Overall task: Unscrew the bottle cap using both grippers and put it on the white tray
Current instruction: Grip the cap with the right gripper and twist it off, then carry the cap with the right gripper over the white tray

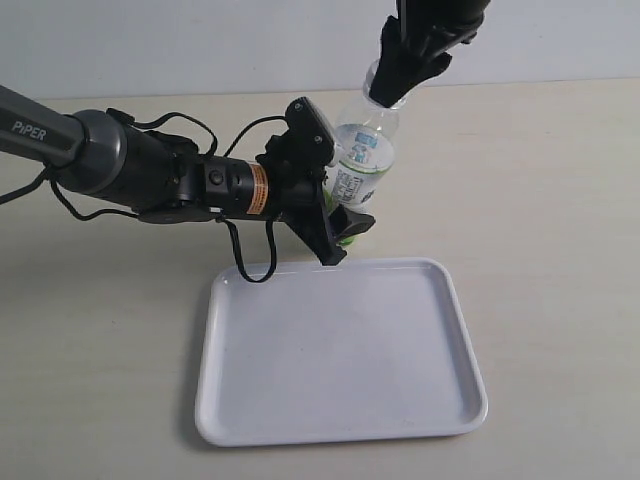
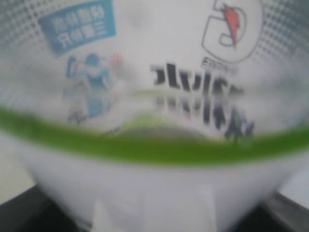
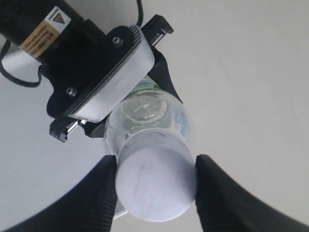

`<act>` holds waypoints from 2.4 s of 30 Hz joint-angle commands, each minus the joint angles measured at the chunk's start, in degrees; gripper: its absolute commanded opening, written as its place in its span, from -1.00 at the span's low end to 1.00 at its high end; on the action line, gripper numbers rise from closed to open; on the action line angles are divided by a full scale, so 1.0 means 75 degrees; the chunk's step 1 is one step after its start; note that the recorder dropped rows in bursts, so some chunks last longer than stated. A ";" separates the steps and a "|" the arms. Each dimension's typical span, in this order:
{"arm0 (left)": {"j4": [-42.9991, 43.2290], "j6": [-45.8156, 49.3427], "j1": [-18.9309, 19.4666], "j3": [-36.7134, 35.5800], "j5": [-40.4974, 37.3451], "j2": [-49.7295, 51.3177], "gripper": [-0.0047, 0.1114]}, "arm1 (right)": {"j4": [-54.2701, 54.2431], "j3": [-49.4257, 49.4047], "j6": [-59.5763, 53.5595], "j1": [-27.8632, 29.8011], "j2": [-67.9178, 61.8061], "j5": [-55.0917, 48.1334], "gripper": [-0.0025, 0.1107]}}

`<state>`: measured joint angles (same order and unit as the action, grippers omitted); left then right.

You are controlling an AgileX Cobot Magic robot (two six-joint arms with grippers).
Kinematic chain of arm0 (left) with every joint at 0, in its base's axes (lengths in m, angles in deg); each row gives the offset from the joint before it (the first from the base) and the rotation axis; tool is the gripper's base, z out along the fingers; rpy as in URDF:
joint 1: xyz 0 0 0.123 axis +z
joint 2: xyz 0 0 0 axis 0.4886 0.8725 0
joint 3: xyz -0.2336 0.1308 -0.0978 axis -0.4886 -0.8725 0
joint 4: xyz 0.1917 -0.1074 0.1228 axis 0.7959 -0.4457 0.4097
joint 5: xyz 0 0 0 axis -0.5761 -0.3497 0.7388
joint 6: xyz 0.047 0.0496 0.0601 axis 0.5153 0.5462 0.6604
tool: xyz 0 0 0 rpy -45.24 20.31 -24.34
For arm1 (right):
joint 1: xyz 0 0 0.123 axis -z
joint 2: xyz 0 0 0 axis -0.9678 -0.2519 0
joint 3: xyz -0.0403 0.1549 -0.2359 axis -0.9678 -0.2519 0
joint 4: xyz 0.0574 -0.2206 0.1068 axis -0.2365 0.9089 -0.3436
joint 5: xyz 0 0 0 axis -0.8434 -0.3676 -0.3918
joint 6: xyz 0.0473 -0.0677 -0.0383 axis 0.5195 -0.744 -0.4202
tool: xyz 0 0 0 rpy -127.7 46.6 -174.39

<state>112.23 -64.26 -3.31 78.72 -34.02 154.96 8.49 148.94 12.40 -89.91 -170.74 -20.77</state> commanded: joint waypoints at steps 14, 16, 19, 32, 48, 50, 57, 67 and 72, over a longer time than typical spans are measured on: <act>-0.0006 -0.0163 -0.0012 0.0004 -0.0058 -0.0082 -0.92 | -0.0187 -0.0003 -0.7361 -0.0017 -0.0001 -0.0013 -0.96; -0.0006 -0.0163 -0.0012 0.0004 -0.0058 -0.0082 -0.92 | -0.0187 -0.0003 -0.8000 -0.0017 -0.0001 -0.0013 -0.96; -0.0006 -0.0163 -0.0012 0.0004 -0.0058 -0.0082 -0.92 | -0.0187 -0.0003 -0.8774 -0.0017 -0.0001 -0.0013 -0.96; -0.0127 -0.0261 -0.0012 0.0004 -0.0029 -0.0082 -0.92 | -0.0054 -0.0003 -0.9434 -0.0017 0.0148 -0.0013 -0.96; -0.1319 0.0424 0.0002 0.0004 0.0182 -0.0082 -0.92 | -0.0250 -0.0003 -0.3999 -0.0017 0.1299 -0.0013 -0.96; -0.1647 0.0596 0.0002 0.0004 0.0182 -0.0052 -0.92 | 0.0033 -0.0003 -0.2854 -0.0017 0.1369 -0.0013 -0.96; -0.1992 0.0665 0.0002 -0.0011 0.0288 -0.0054 -0.92 | 0.0376 -0.0003 0.0042 -0.0017 0.1374 -0.0013 -0.96; -0.2446 0.0648 0.0421 -0.0371 0.1618 -0.0054 -0.92 | 0.0380 -0.0003 0.2463 -0.0017 0.1376 -0.0013 -0.96; -0.2446 0.0648 0.0675 -0.0564 0.2576 0.0106 -0.92 | 0.0380 -0.0047 0.3175 -0.0017 0.1376 -0.0013 -0.96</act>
<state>95.43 -59.37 0.92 74.85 -20.92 155.08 11.05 148.94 32.80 -89.91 -160.62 -20.96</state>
